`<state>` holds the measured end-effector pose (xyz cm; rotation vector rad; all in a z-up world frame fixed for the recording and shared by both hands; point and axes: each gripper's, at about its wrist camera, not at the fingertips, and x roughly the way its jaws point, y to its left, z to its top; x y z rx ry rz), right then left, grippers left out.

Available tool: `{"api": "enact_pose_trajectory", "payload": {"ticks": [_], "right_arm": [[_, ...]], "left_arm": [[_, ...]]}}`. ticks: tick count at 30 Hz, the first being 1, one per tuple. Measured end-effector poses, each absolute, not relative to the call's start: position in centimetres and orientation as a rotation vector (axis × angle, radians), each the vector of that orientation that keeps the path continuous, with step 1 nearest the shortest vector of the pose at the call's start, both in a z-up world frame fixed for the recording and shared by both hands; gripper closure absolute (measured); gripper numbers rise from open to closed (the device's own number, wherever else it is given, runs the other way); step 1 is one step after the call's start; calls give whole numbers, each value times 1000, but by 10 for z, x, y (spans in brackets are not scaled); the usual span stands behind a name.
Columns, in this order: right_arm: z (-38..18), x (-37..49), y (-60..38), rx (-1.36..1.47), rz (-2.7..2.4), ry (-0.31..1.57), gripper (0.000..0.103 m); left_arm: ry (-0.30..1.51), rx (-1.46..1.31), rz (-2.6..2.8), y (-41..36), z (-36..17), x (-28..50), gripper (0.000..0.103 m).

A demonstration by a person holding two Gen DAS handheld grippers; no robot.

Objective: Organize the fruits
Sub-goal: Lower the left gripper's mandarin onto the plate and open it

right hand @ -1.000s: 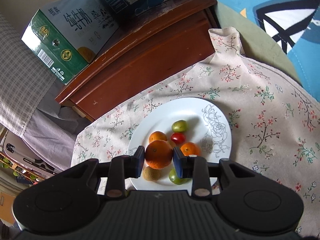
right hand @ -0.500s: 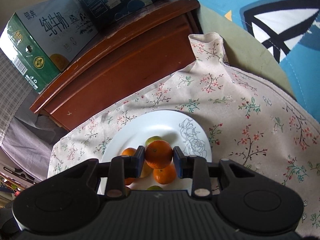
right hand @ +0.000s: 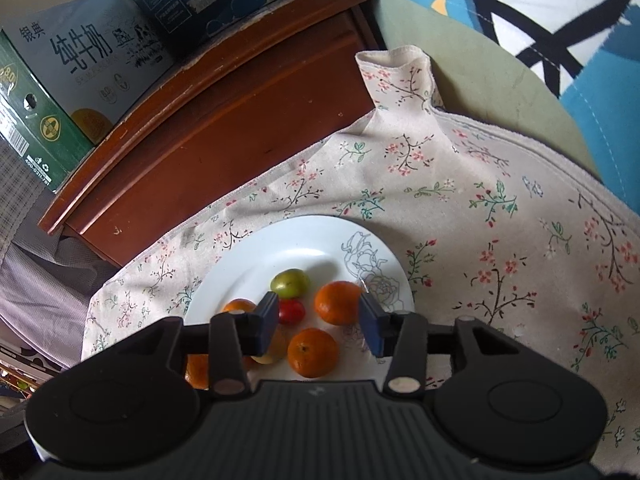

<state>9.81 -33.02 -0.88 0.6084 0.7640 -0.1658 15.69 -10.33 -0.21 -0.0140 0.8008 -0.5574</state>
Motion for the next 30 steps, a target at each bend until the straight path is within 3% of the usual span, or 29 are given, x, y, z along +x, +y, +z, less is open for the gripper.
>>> {"api": "enact_pose_trajectory", "payload": {"ticks": [2,4,5,10,30], "right_arm": [[-7,98,-328,603,-148,768,54],[-5,98,-324,590,-136,770,46],[-3,98,-321,577,-134,773,44],[5,94,-306,522,-101,765,35],[9,33,-217,272,66,836,32]], "left_arm": [[804,-14,-553,-102,0,157,63],[797,-8,-533,-100,4,156,25],[784,-5,-510,-98,7,155,20],[782,6,-475,-86,19,153,18],[889,-3,-391,-22,24,114,17]]}}
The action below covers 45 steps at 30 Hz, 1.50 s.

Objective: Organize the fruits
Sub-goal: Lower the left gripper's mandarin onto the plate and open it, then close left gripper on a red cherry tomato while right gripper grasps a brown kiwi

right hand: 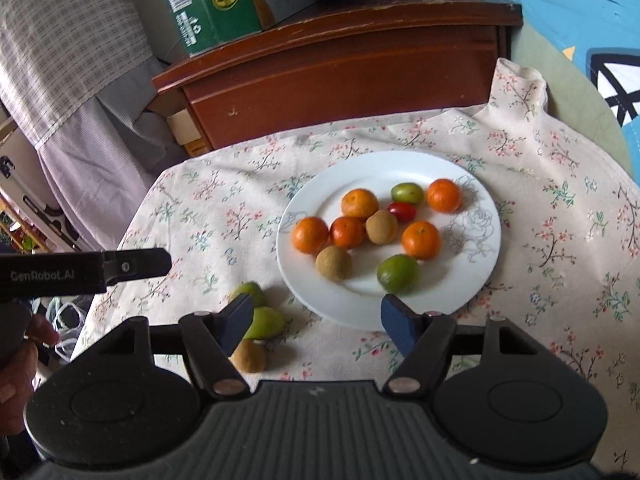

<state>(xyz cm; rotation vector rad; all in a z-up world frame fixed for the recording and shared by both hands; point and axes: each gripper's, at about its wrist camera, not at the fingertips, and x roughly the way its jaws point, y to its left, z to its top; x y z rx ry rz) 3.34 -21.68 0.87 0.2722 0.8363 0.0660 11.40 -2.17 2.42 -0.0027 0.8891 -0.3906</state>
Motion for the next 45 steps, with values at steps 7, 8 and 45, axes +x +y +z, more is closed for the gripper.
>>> {"api": "enact_pose_trajectory", "payload": {"ticks": [7,8,45], "right_arm": [[-9,29,-189,213,166,854,33],[-11,29,-187,205,173,854,34],[3,29,-209,283,111,814,78]], "left_arm": [[914,-26,-368,-10,16,116,17],[919,-34,-363,-9,15,117,17],[886,189,-518,-57,-33,100,29]]}}
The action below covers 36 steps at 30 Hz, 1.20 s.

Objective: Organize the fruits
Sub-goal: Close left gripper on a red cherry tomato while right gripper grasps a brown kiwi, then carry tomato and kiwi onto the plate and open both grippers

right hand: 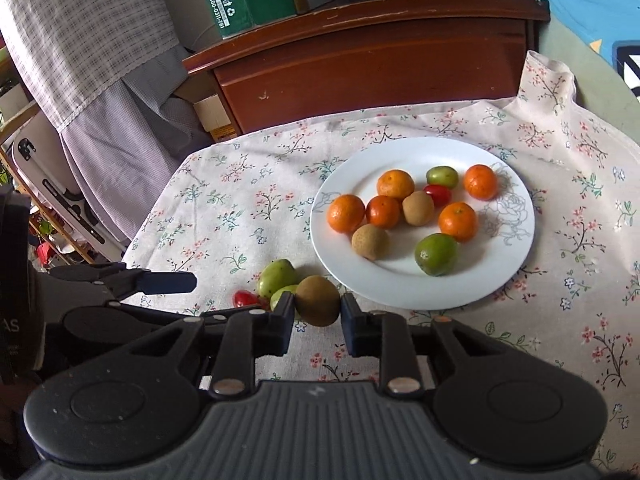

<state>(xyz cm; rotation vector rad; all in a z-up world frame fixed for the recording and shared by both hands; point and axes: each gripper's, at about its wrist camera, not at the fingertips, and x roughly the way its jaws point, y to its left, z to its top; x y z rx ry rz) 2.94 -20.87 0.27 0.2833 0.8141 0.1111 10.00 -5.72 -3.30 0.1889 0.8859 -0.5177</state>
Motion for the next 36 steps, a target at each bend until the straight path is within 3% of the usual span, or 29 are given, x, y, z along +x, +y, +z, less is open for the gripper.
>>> {"api": "enact_pose_trajectory", "payload": {"ticks": [14,36], "right_arm": [[4,31,-216,328,82,812,78],[23,54,-299,532,-105,726,78]], "left_arm": [[889,202,-554,-63,-45,101,74],[737,55,-580,-88,8,147,75]]}}
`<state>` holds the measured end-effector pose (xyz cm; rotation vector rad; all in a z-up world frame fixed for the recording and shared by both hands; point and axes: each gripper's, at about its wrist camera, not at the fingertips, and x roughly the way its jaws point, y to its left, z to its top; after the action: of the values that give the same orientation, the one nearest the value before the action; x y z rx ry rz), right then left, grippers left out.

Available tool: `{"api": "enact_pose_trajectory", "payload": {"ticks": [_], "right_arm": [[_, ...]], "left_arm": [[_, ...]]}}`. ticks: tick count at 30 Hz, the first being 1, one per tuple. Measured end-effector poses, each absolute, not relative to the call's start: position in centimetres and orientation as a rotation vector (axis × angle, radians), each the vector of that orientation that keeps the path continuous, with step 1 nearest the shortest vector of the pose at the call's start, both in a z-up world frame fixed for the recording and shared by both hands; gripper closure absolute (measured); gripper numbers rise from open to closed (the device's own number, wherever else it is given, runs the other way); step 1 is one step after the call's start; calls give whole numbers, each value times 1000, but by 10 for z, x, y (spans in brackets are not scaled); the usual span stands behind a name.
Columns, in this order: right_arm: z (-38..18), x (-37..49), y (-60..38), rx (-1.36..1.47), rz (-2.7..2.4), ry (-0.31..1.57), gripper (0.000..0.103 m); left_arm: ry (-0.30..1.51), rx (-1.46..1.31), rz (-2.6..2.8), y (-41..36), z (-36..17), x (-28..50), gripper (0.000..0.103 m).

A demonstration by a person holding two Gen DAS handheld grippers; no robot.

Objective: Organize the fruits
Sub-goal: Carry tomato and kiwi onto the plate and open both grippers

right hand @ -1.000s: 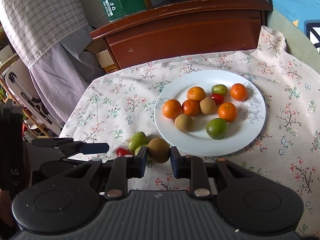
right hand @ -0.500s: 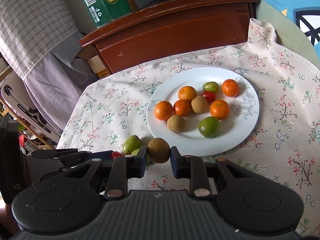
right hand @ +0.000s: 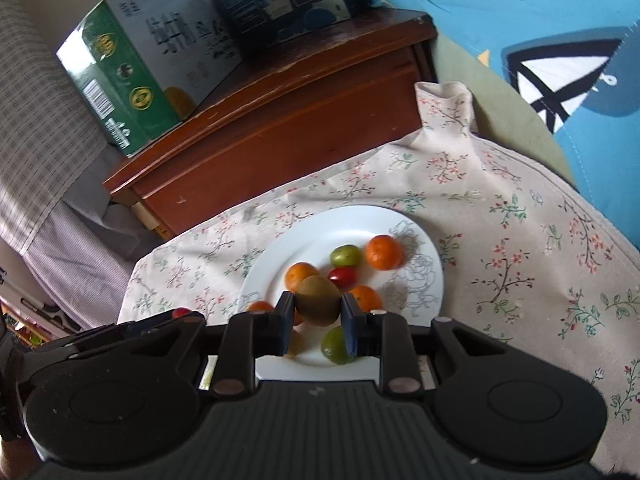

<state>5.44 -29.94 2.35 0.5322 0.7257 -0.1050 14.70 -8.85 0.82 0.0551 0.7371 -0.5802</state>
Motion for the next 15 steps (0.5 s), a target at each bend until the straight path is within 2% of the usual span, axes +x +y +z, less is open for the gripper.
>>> {"api": "enact_pose_trajectory", "payload": {"ticks": [15], "right_arm": [[-8,79,-320,574,-206,746,78]], "left_arm": [[761,41,-588,-117,-11,180,75]]}}
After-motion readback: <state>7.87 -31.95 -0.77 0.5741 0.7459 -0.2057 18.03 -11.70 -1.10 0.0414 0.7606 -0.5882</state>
